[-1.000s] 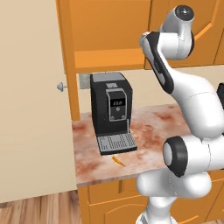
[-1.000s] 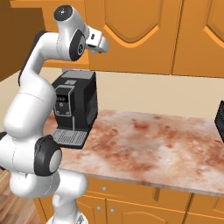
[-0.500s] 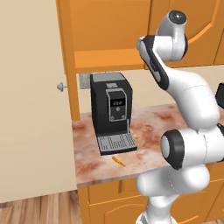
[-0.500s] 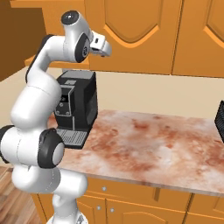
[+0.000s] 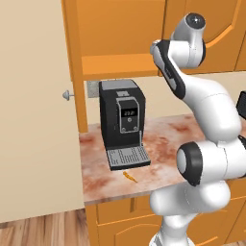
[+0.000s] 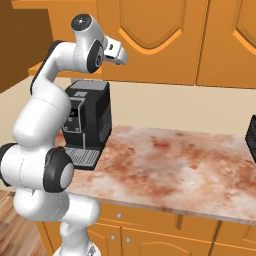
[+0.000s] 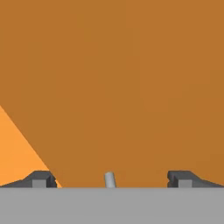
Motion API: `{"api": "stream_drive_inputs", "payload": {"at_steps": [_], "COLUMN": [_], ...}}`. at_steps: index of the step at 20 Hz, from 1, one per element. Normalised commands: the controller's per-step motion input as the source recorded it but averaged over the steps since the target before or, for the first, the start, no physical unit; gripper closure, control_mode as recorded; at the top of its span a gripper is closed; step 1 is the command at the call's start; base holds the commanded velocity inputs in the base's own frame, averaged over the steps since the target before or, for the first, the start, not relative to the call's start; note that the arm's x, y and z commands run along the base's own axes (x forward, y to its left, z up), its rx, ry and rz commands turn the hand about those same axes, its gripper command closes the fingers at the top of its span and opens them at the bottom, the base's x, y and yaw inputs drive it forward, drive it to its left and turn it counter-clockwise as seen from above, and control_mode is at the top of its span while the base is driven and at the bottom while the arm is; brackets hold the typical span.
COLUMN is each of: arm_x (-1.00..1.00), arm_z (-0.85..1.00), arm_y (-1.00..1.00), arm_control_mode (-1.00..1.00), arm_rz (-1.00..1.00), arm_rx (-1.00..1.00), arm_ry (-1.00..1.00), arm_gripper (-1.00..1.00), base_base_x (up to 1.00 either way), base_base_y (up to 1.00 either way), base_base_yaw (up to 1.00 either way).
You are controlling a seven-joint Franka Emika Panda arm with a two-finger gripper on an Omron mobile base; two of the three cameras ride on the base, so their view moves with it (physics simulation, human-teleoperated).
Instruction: Retrieve the tupperware from the cabinet, then place the raw meat into the tupperware to avoid contamination.
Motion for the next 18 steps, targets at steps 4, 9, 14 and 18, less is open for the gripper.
{"api": "stream_drive_inputs", "payload": {"at_steps": [4, 9, 14, 18], "arm_x": [0.2, 0.12, 0.0, -0.12], "arm_z": [0.0, 0.0, 0.0, 0.0], "arm_y": [0.0, 0.0, -0.01, -0.21], "arm_control_mode": [-1.0, -1.0, -1.0, -1.0], "arm_rz": [0.0, 0.0, 0.0, 0.0], "arm_rx": [0.0, 0.0, 0.0, 0.01], "arm_ry": [-0.04, -0.03, -0.03, -0.05], "arm_gripper": [1.0, 1.0, 1.0, 1.0], "base_base_x": [0.0, 0.0, 0.0, 0.0], "base_base_y": [0.0, 0.0, 0.0, 0.0], "base_base_yaw": [0.0, 0.0, 0.0, 0.0]}}
